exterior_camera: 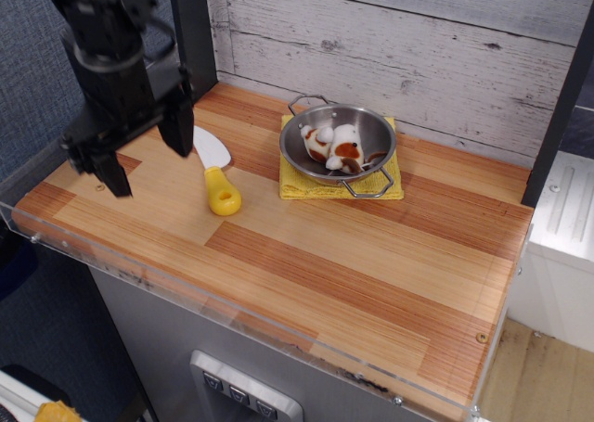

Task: Pick up the knife and place it in the near right edge of the table

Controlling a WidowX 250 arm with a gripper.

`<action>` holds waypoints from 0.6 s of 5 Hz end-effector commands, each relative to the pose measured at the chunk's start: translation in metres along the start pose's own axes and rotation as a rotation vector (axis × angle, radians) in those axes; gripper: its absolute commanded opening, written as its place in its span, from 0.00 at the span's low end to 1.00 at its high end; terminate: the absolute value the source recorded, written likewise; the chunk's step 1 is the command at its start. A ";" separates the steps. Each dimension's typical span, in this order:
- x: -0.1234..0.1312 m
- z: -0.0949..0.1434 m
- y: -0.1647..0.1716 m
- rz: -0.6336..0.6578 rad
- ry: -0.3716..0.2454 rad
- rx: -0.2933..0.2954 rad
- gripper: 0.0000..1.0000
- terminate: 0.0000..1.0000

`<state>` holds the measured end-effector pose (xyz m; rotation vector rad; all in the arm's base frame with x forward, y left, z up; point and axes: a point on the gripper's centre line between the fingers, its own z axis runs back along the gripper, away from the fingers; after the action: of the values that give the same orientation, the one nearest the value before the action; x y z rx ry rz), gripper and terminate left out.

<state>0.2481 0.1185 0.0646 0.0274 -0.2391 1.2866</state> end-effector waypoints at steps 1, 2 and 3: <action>0.002 -0.019 -0.018 -0.032 -0.004 0.003 1.00 0.00; 0.001 -0.028 -0.031 -0.052 0.005 -0.005 1.00 0.00; 0.000 -0.031 -0.041 -0.070 -0.003 -0.014 1.00 0.00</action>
<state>0.2873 0.1096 0.0258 0.0333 -0.2041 1.2232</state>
